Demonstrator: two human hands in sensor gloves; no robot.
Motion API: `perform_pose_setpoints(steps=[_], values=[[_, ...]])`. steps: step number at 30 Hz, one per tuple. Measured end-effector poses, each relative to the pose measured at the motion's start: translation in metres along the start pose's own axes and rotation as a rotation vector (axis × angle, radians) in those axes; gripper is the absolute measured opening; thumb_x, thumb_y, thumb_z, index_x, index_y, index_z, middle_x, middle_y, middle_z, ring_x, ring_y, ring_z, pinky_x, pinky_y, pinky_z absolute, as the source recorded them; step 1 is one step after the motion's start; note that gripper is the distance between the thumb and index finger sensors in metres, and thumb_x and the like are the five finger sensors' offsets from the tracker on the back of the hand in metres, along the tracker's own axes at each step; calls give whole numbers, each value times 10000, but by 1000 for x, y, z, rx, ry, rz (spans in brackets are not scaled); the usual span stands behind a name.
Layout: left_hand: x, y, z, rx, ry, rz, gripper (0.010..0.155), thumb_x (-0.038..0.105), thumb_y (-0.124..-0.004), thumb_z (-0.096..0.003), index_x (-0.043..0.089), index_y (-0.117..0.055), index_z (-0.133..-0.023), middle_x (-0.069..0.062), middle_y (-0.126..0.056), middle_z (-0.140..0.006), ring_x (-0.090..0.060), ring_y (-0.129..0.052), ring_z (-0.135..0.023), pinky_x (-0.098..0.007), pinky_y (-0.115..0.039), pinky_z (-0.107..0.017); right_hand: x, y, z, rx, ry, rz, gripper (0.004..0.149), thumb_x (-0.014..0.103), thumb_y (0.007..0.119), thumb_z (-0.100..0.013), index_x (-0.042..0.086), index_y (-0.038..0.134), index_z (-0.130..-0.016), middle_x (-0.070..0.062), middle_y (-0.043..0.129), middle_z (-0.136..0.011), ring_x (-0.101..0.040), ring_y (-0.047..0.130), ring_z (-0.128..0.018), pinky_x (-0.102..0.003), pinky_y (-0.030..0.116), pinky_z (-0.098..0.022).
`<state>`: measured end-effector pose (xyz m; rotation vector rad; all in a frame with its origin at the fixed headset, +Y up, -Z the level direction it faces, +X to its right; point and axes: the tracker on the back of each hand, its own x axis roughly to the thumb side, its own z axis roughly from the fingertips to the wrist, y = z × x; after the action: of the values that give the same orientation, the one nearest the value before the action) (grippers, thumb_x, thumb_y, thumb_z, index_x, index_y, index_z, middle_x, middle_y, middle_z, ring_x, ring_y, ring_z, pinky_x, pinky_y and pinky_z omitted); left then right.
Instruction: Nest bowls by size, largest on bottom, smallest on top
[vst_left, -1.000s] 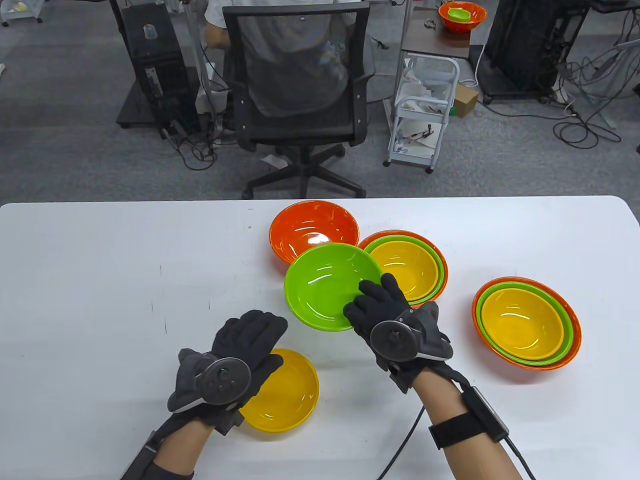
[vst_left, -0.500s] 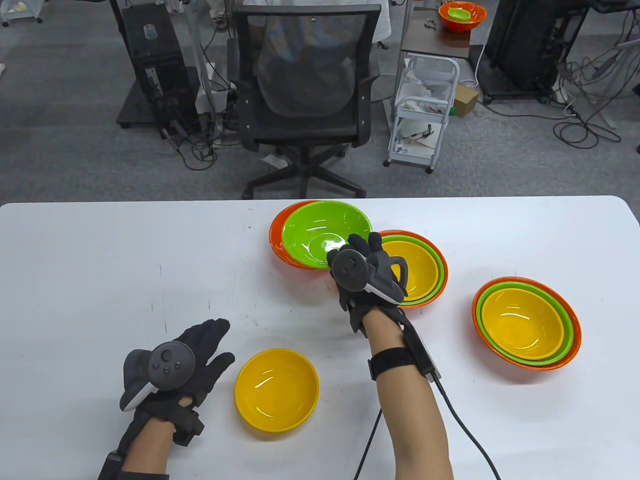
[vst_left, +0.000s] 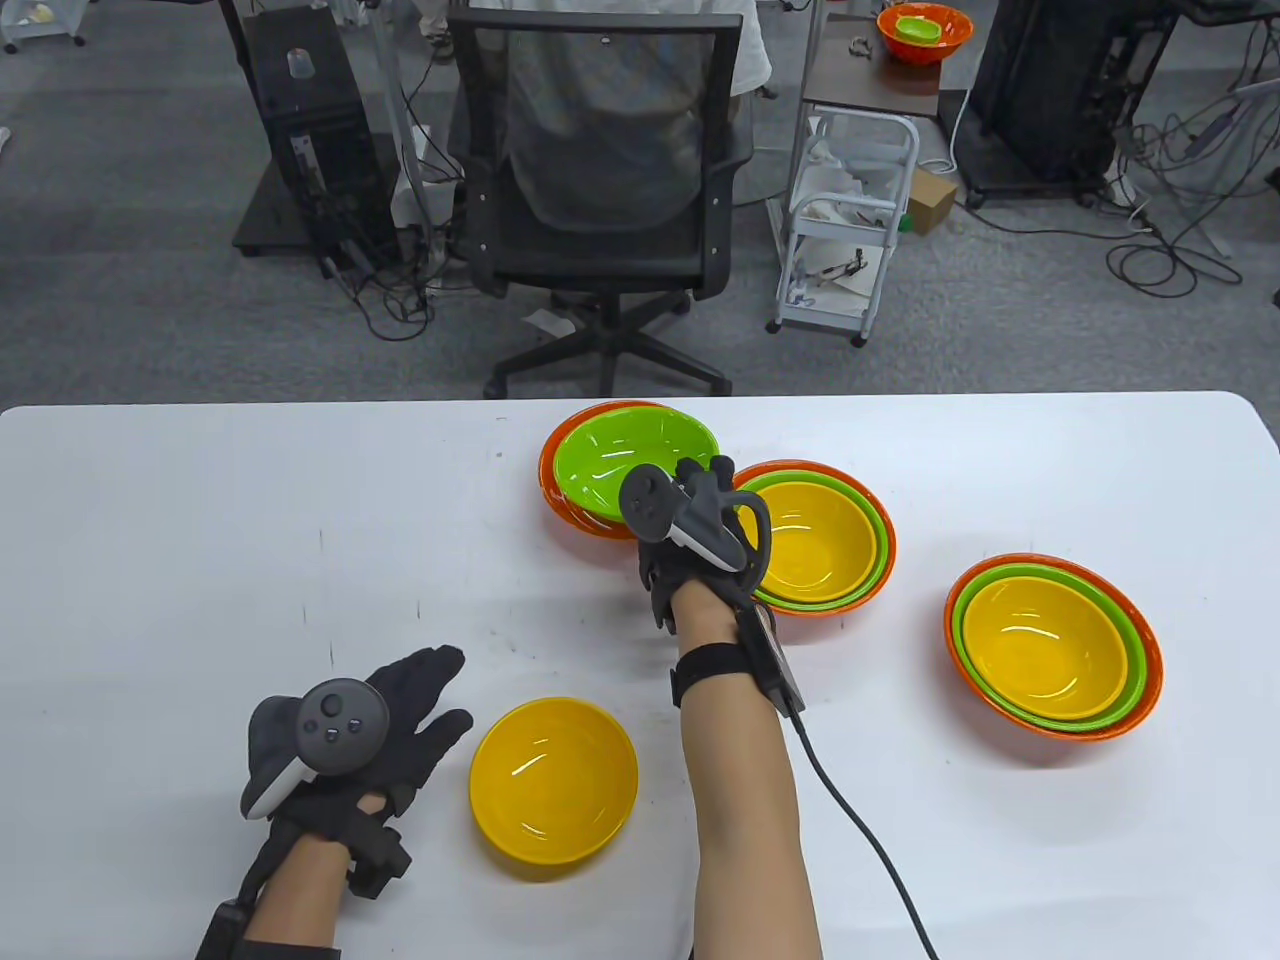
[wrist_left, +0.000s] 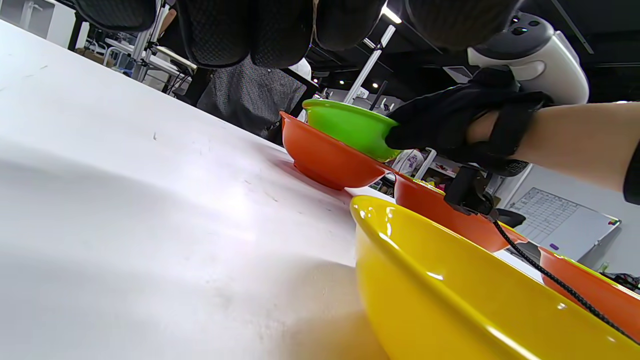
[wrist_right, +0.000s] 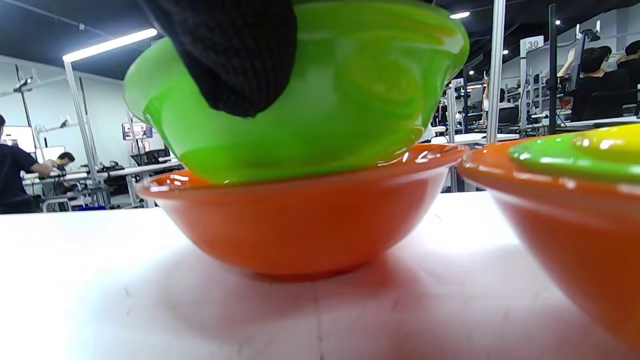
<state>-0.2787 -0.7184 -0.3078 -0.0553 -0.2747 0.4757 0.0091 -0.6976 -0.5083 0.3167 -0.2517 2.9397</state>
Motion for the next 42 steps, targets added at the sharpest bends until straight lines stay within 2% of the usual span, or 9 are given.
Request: perform_pose_setpoints(steps=[12,15,17,18,20,28,34,42], values=[[1,-1,1,-8,18,2,692,544,-677,-503,261,-542,-1121,-117,-618,-1143,-434,-650,-1066,-688,-560,-739,7,14,-5,44,16,61,452,248,824,-456,147,860,-895,-150,824,-958,-466,575,-1002,-667,326,-724],[1,-2,1,-11,21,-1,692,543,-677,-503,261,-541,-1121,-116,-619,-1143,-435,-650,-1065,-688,-561,-738,6,15,-6,68,18,12,460,234,813,-464,116,844,-907,-178,811,-962,-490,555,-996,-676,322,-710],[1,-2,1,-13,23,-1,692,543,-676,-503,260,-542,-1120,-116,-620,-1143,-434,-649,-1066,-687,-561,-739,5,17,-7,121,42,-9,493,245,779,-480,105,786,-952,-205,748,-1000,-508,491,-1007,-679,286,-704],[1,-2,1,-13,24,-2,691,542,-677,-504,261,-542,-1120,-116,-620,-1142,-435,-649,-1065,-686,-562,-739,4,18,-7,182,60,2,504,254,762,-487,120,759,-973,-206,705,-1030,-511,440,-1022,-678,258,-705],[2,-2,1,-17,26,-4,690,542,-676,-503,260,-543,-1120,-115,-621,-1142,-434,-654,-1064,-686,-562,-739,2,19,-6,217,65,14,530,274,742,-496,133,710,-1005,-203,654,-1061,-503,400,-1036,-675,241,-708],[2,-3,1,-29,30,-11,687,541,-676,-504,260,-548,-1118,-116,-624,-1141,-432,-655,-1063,-686,-563,-738,-4,13,0,219,63,-31,578,291,775,-493,130,656,-1036,-203,576,-1095,-502,350,-1041,-677,235,-701],[5,-5,-1,-36,22,-23,687,541,-675,-505,261,-546,-1119,-114,-624,-1141,-432,-653,-1065,-686,-562,-739,-13,-9,29,175,9,-16,603,310,777,-491,135,629,-1049,-203,536,-1109,-502,314,-1043,-683,219,-696],[9,-10,-3,-63,18,-50,686,541,-674,-506,262,-544,-1119,-114,-623,-1142,-432,-652,-1066,-685,-563,-741,-42,-41,99,134,-82,-24,631,338,781,-489,136,606,-1061,-206,508,-1119,-505,285,-1044,-691,202,-693]])
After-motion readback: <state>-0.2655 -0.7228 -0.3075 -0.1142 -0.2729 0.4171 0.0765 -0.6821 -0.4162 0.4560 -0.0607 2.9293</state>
